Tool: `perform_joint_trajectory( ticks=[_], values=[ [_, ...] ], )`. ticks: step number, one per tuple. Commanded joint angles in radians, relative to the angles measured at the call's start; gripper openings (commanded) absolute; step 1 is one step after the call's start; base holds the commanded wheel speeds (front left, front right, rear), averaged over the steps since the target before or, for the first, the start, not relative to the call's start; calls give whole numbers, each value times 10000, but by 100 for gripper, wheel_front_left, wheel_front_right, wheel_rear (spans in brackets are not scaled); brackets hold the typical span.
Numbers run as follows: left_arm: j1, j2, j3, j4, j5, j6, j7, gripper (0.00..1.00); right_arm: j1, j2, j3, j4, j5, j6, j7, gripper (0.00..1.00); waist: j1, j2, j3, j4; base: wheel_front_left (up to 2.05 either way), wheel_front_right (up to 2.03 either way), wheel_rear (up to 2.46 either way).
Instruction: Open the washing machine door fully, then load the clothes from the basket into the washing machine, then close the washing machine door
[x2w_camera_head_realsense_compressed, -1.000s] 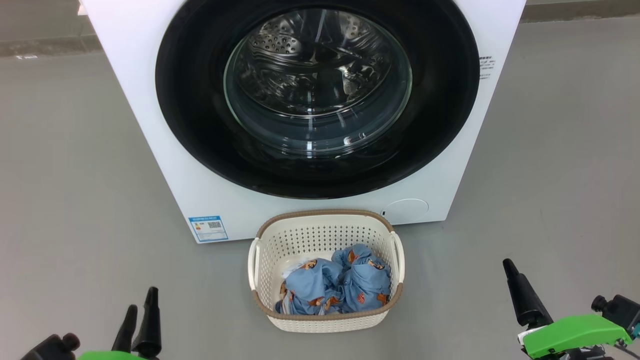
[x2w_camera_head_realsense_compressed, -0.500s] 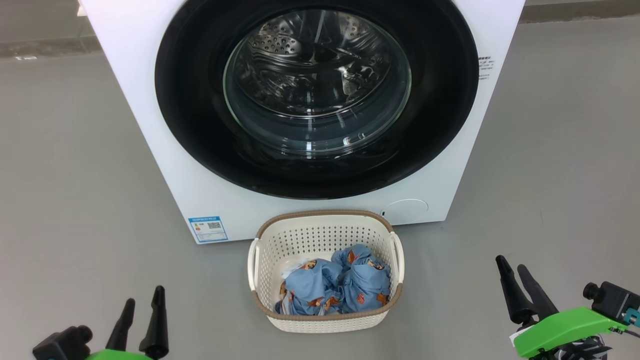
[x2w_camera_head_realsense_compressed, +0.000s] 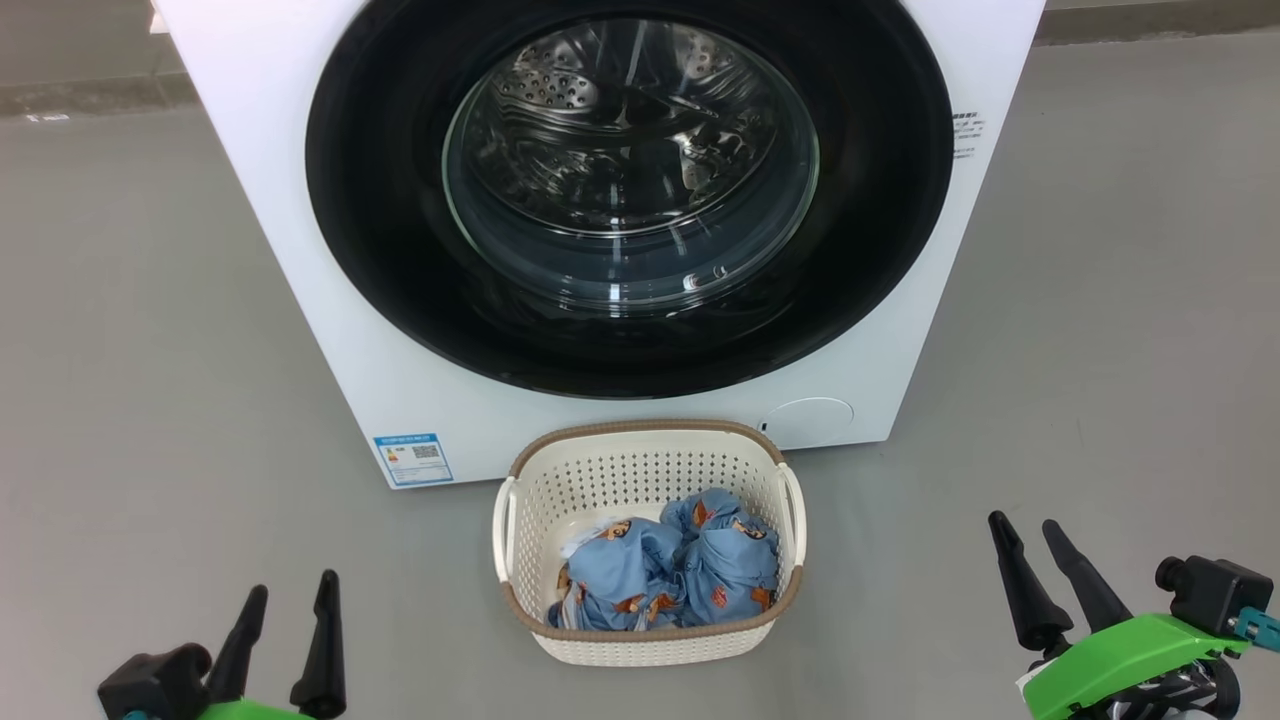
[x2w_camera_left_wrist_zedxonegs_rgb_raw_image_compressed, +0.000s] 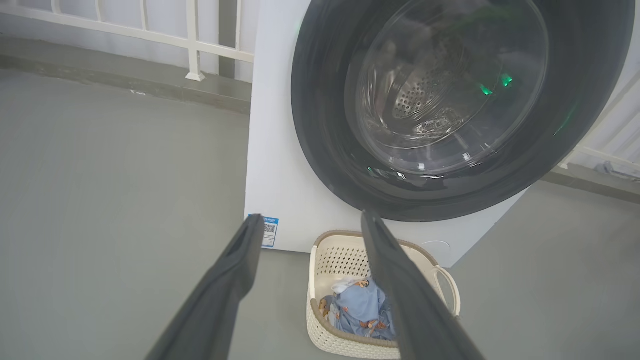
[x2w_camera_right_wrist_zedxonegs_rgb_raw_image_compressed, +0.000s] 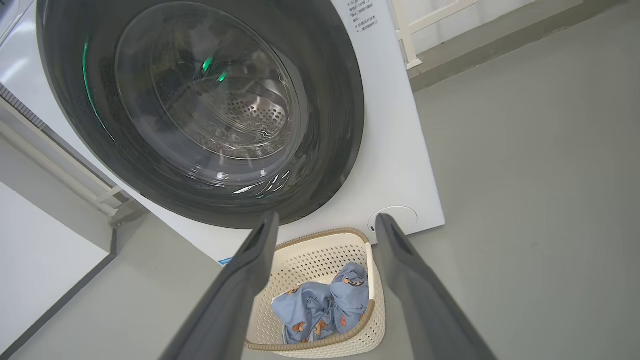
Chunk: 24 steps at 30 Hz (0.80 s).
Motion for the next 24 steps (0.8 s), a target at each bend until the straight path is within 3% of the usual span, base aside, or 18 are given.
perform_joint_trajectory(
  ticks=[1,24],
  values=[
    [-394,241,240,-299,262,-53,-123,100,-473,-235,185,-200,-249,14,-119,100,0,-1,3,-3,0,0,0],
    [-463,445,227,-160,2755,-70,-798,100,-434,-566,182,-244,-2671,17,-666,100,-1,-1,-7,-70,0,0,0]
  ],
)
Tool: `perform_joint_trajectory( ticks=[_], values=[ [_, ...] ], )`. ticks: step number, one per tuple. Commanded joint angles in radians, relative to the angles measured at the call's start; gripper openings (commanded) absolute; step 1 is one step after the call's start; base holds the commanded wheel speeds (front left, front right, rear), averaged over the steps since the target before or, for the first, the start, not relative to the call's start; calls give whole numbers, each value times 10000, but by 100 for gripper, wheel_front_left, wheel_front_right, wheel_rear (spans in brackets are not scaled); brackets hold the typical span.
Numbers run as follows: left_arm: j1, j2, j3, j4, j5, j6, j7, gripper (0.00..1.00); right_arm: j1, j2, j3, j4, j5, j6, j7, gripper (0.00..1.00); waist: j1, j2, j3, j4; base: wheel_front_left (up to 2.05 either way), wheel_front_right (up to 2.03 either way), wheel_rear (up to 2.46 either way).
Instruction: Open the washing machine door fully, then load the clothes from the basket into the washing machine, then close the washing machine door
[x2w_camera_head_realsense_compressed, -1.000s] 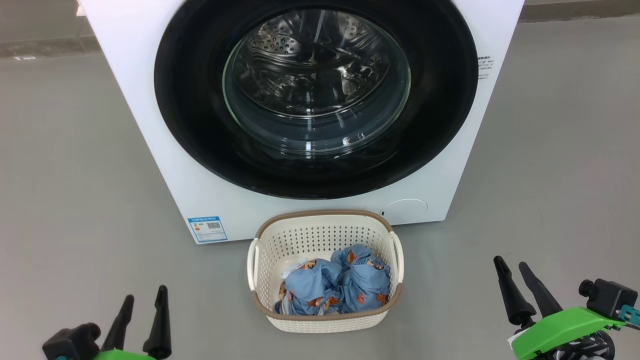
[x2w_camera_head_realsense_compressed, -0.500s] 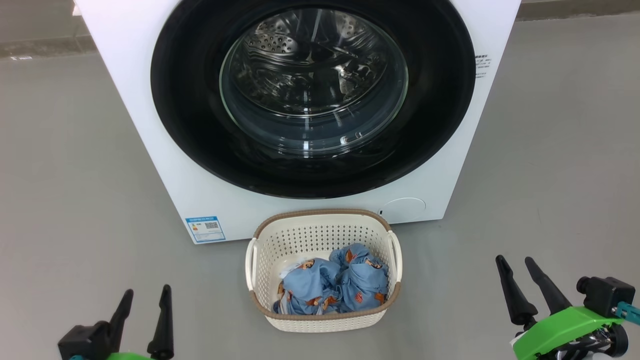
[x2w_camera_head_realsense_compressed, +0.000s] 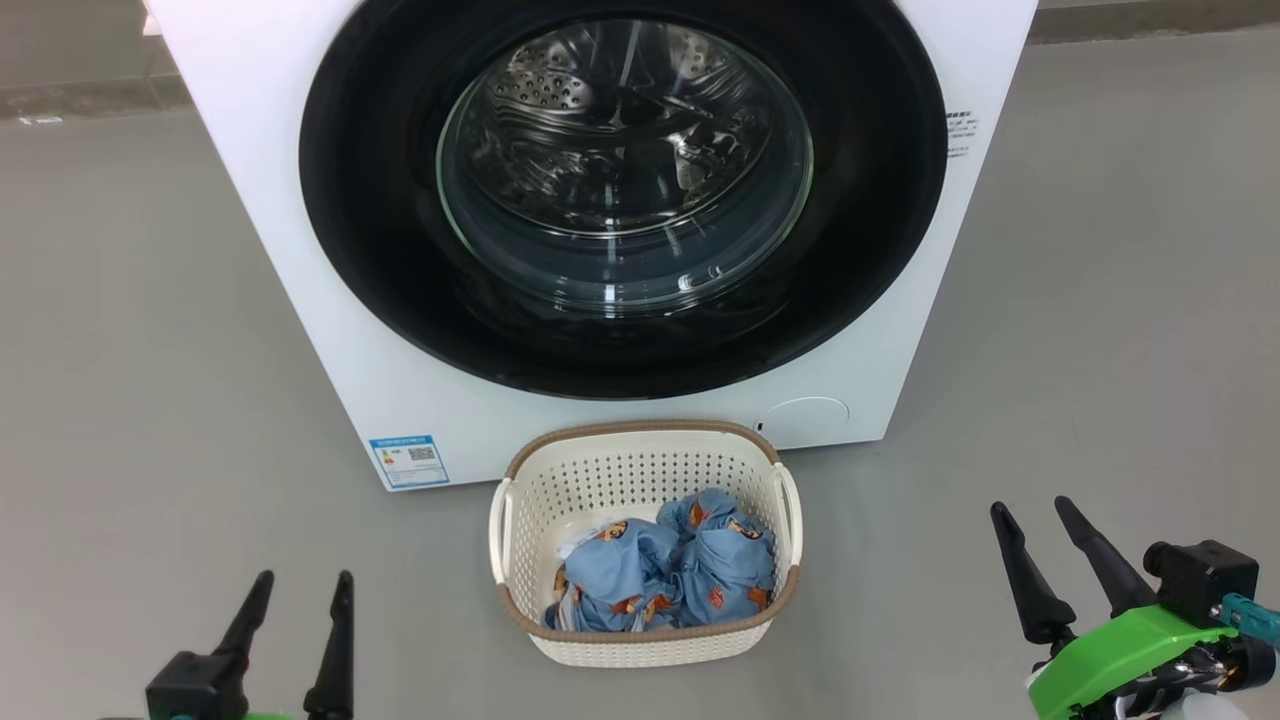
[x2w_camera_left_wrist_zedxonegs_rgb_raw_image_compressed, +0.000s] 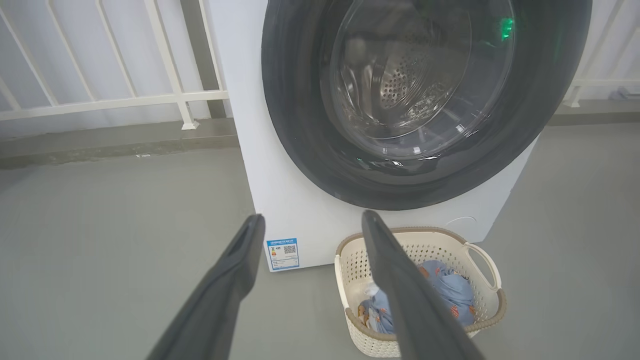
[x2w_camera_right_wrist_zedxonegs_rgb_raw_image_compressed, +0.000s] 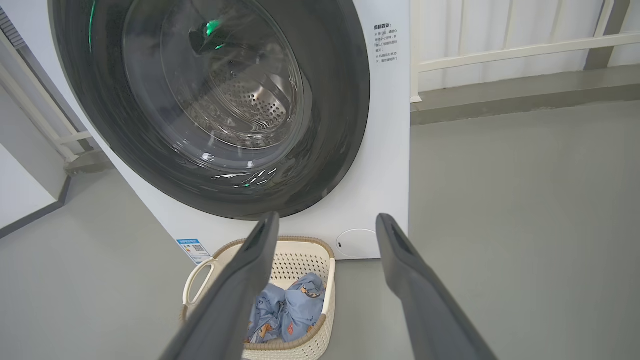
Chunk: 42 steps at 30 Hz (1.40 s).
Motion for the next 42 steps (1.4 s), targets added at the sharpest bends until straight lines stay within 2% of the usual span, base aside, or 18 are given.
perform_joint_trajectory(
  ticks=[1,20,31,42],
  values=[
    [-452,277,325,-167,327,-25,-185,100,-234,-243,176,-271,-356,17,-150,100,-1,-1,-18,-15,0,0,0],
    [-411,226,651,149,11,-25,-201,100,79,-124,-304,-510,-487,17,-29,100,-1,-1,-77,-64,0,0,0],
    [-537,34,1224,482,418,-5,-201,100,177,-27,-430,-647,-569,17,58,100,-1,-1,-73,-100,3,3,-6],
    [-617,-122,1497,422,673,-15,-201,100,213,9,-476,-790,-636,17,147,100,-1,-1,15,-124,65,65,-130]
  ],
)
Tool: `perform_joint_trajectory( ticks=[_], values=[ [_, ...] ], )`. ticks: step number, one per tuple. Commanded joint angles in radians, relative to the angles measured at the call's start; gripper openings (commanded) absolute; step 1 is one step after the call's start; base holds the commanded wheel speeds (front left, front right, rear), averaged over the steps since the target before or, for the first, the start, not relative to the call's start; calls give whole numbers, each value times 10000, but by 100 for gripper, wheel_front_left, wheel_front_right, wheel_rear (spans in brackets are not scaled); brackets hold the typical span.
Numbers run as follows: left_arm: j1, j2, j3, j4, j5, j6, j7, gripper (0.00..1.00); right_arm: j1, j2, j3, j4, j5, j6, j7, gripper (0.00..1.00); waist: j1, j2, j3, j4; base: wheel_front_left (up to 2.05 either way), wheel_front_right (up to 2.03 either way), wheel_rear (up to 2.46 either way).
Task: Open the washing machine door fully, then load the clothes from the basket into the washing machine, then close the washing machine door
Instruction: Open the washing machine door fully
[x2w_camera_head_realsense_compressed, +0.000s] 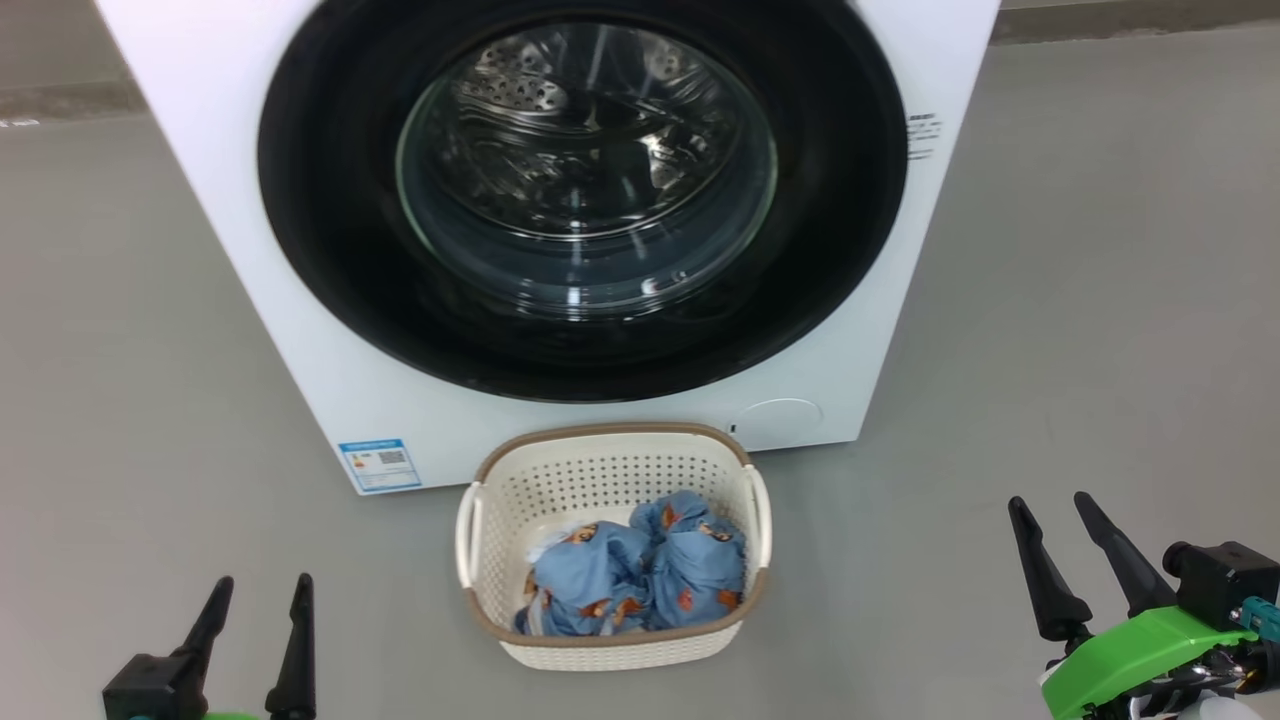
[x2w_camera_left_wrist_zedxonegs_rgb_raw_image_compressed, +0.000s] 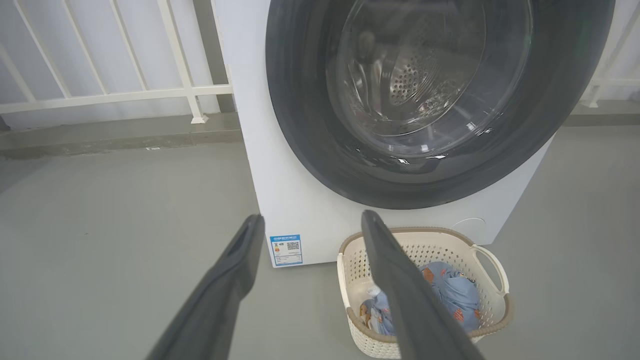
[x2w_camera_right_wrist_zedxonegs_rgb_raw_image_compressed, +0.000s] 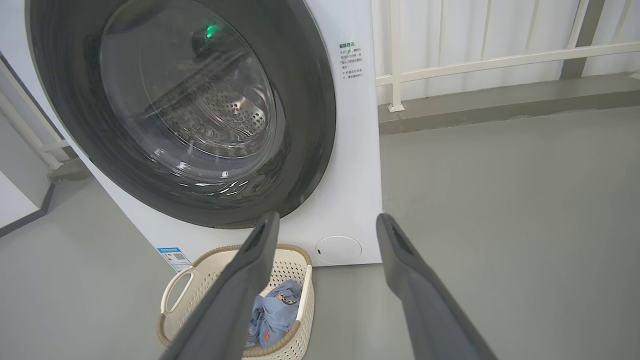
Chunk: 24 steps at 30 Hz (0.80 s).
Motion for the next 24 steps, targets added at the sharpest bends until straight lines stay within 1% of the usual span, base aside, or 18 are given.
perform_joint_trajectory(
  ticks=[1,20,24],
  values=[
    [-421,112,350,-243,84,-7,-67,100,-44,-168,138,-283,-130,17,-30,100,0,0,19,-1,112,112,-225],
    [-479,134,260,-220,-54,-14,-67,100,-103,-156,162,-315,-76,17,-5,100,0,0,144,21,123,123,-246],
    [-502,43,254,-346,-454,-14,-67,100,-133,-150,170,-301,-69,17,-11,100,0,0,163,11,115,111,-226]
  ],
)
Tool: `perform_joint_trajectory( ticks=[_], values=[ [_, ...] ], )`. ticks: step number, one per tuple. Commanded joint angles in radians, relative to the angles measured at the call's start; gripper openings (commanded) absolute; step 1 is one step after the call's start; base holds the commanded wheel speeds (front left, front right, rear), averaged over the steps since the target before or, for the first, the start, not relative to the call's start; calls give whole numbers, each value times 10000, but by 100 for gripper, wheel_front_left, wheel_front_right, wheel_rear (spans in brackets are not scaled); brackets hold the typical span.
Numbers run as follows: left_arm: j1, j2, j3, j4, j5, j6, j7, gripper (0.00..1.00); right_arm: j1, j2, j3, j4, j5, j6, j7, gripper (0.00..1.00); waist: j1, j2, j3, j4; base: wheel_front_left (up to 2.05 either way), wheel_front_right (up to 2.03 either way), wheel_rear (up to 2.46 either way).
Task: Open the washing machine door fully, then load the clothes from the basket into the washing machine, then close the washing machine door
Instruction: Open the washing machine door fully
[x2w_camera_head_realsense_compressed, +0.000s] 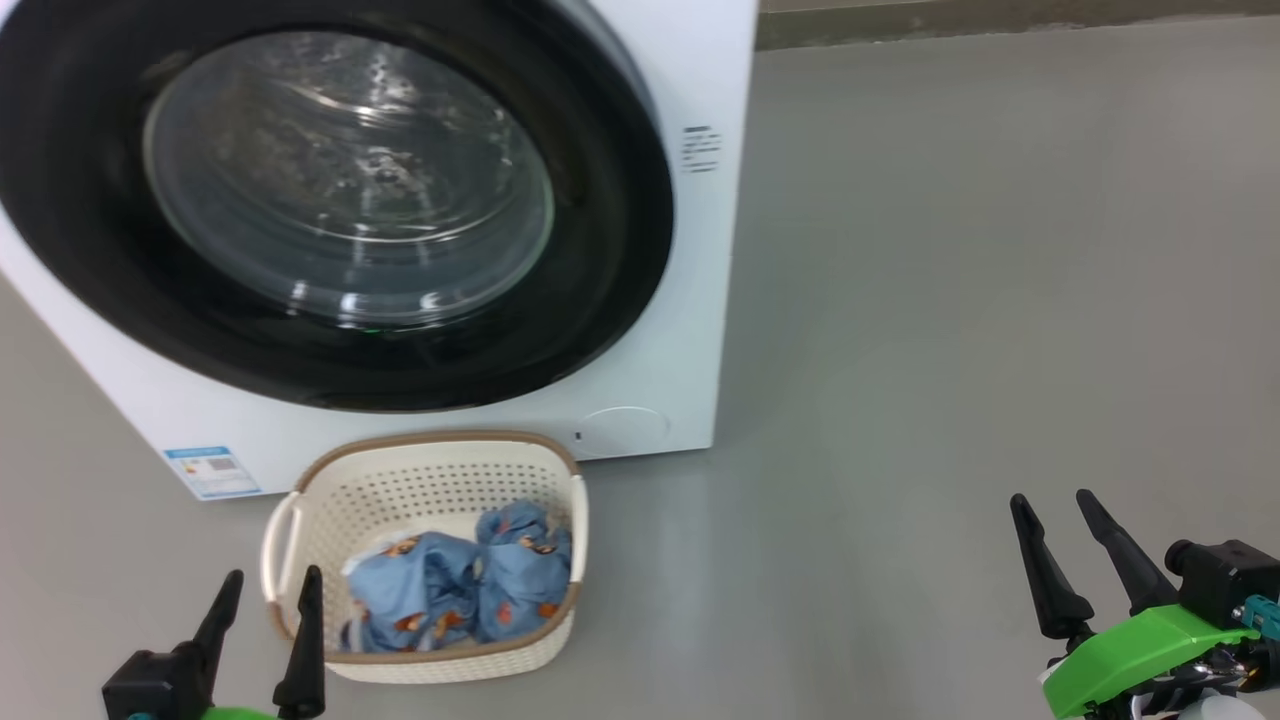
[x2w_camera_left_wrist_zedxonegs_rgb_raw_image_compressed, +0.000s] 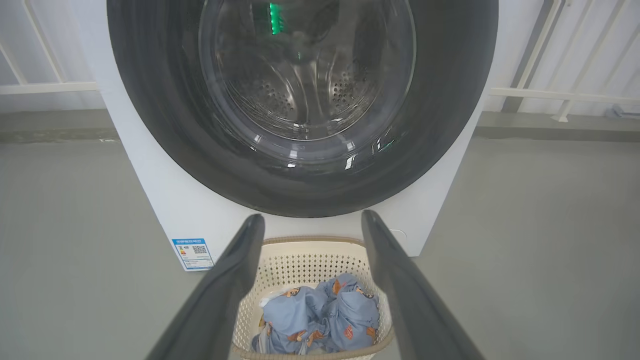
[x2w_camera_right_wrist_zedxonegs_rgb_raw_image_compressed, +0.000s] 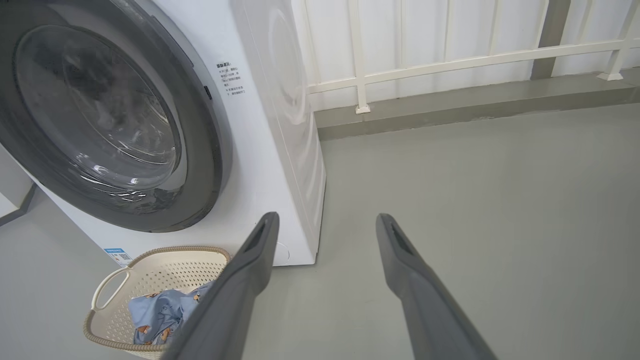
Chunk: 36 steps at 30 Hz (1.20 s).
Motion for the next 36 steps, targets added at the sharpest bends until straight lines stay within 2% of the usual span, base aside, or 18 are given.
perform_joint_trajectory(
  ticks=[1,9,18,19,20,21,27,36],
  values=[
    [-452,202,319,-260,-37,-14,-67,100,-136,-138,187,-238,-68,17,-20,100,0,0,0,0,94,94,-188],
    [-450,274,191,-211,-51,-15,-67,100,-155,-119,177,-212,-41,17,-23,100,0,0,-23,8,59,59,-118],
    [-449,281,39,-147,-147,-15,-67,100,-218,-61,223,-180,122,17,-70,100,0,0,-63,81,5,5,-10],
    [-439,277,26,-146,-161,-15,-67,100,-225,-55,258,-178,170,17,-67,48,0,0,-74,89,0,0,0],
    [-428,274,13,-144,-176,-15,-67,100,-233,-46,296,-180,226,17,-66,26,0,0,-83,97,0,0,0],
    [-415,271,0,-145,-188,-15,-67,100,-246,-30,343,-187,305,17,-59,0,0,0,-87,105,0,0,0],
    [-276,181,-24,-223,-211,-15,-67,100,-519,75,591,-176,1083,17,-95,0,0,0,-103,139,0,0,0],
    [-229,-22,-108,-310,-289,-15,-67,100,-1629,254,1183,-334,3247,17,-288,0,0,0,134,304,0,0,0]
  ],
)
